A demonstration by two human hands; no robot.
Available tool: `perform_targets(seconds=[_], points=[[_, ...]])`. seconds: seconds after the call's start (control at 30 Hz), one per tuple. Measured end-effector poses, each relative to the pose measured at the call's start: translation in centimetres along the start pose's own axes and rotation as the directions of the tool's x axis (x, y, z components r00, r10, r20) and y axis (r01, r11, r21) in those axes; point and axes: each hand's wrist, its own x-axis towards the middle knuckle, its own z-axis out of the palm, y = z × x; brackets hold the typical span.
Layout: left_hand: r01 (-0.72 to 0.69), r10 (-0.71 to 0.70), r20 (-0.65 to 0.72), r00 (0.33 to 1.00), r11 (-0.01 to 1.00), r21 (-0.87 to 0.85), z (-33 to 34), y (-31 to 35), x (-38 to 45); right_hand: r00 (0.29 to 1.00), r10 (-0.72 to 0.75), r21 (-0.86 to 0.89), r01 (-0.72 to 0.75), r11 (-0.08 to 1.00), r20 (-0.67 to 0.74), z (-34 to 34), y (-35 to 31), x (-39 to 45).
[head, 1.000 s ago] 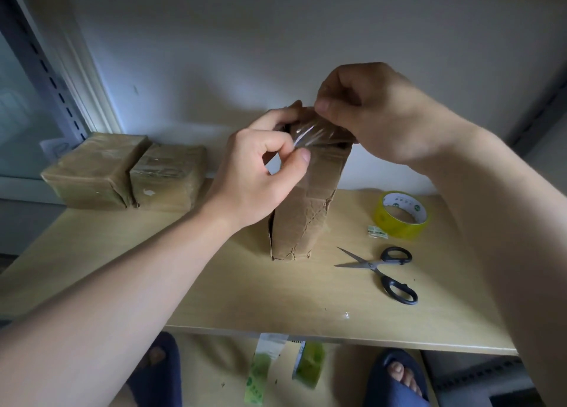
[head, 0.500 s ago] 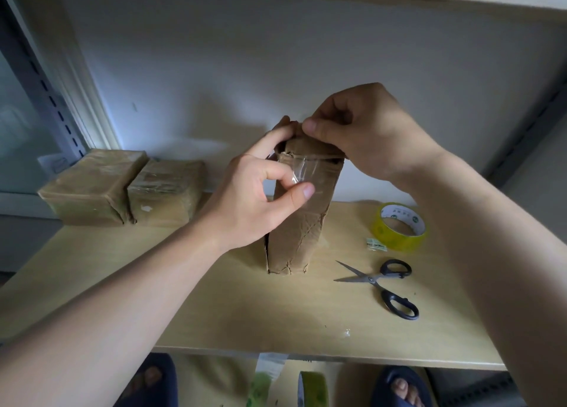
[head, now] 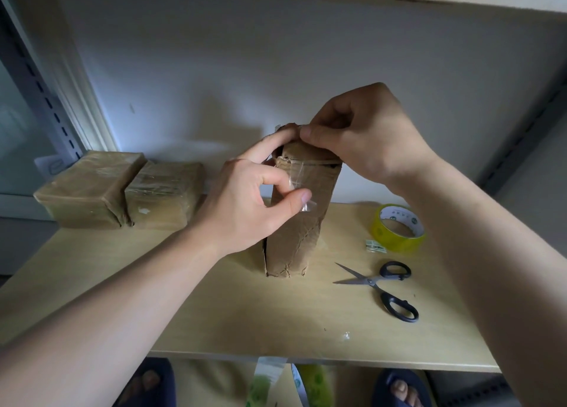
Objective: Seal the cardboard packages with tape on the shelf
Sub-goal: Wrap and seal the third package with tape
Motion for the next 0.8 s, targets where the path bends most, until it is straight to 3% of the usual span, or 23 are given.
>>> perform_targets(seconds=[0.2, 0.47, 0.63, 0.7, 0.8], points=[[-0.038, 0.038, -0.03, 0.999, 0.999, 0.015, 0.4, 0.3, -0.1, 0.999, 0.042, 0.049, -0.041, 0.998, -0.007, 0.0, -0.2, -0.2], [-0.027, 0.027, -0.033, 0.999, 0.999, -0.018, 0.3, 0.5, -0.6, 0.992, 0.083, 0.041, -0.087, 0.995, 0.092, -0.7, -0.8, -0.3], [-0.031, 0.031, -0.022, 0.999, 1.0, -0.004, 0.0, 0.6, -0.8, 0.996, 0.087, -0.006, -0.087, 0.996, 0.003, 0.1, 0.1, -0.4], [-0.04, 0.04, -0.013, 0.999, 0.999, 0.003, -0.2, 0.7, -1.0, 0.989, 0.128, 0.167, -0.14, 0.976, 0.079, 0.6, 1.1, -0.7], [-0.061, 0.061, 0.006, 0.998, 0.998, -0.001, 0.2, 1.3, -1.2, 0.925, 0.183, 0.522, -0.343, 0.781, 0.333, 1.6, 2.6, -1.3]])
